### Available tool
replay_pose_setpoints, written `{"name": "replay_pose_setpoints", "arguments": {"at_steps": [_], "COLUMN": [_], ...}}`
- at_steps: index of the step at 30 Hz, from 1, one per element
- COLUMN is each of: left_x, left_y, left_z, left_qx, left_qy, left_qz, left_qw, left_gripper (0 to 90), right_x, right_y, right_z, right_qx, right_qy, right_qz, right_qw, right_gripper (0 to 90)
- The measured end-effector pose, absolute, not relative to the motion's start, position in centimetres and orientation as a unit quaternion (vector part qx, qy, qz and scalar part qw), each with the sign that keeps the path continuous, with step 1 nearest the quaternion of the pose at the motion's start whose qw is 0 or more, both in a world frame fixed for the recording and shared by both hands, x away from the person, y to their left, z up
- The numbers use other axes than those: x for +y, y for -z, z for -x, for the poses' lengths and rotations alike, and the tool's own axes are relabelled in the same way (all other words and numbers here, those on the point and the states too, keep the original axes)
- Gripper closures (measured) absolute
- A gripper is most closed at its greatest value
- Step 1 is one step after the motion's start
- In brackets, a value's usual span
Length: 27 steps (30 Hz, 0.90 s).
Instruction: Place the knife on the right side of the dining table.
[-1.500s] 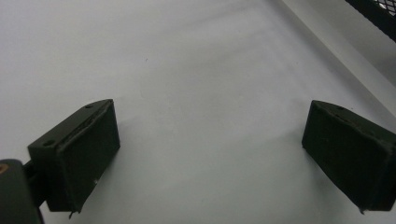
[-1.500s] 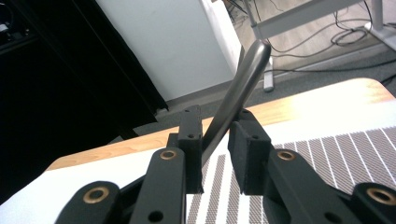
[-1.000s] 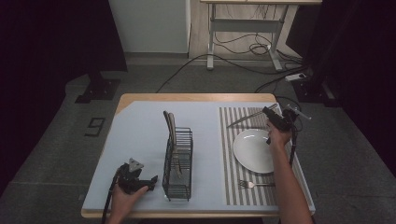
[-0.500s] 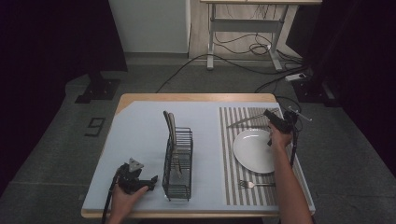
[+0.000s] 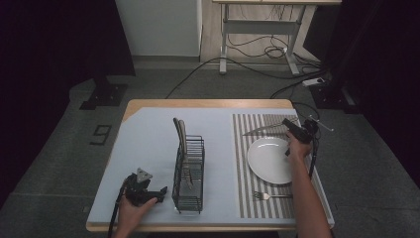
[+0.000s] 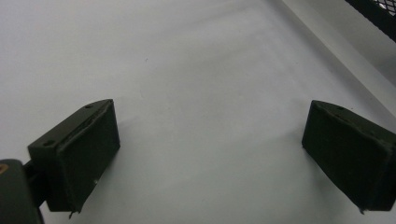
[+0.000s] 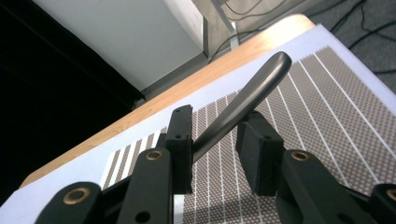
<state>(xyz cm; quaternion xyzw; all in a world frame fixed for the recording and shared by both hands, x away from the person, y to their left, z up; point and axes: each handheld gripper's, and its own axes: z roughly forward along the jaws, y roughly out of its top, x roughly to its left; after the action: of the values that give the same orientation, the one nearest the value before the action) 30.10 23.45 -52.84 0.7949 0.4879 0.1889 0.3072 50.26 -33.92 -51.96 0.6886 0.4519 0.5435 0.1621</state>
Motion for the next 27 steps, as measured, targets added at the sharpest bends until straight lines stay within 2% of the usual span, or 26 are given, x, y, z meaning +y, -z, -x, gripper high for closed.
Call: {"name": "replay_pose_setpoints", "arguments": {"at_steps": [27], "left_x": [23.4], "left_y": [52.8], "left_z": [-30.1], "left_qx": [0.487], "left_qy": [-0.189], "left_qz": [-0.795], "left_qw": [0.307], "left_gripper": [3.7], "right_x": [-34.4], "right_y": [53.2], "right_z": [-50.6], "right_qx": [0.432], "right_qy": [-0.482], "right_qz": [-0.752], "right_qw": [0.127], "right_gripper": [61.0]}}
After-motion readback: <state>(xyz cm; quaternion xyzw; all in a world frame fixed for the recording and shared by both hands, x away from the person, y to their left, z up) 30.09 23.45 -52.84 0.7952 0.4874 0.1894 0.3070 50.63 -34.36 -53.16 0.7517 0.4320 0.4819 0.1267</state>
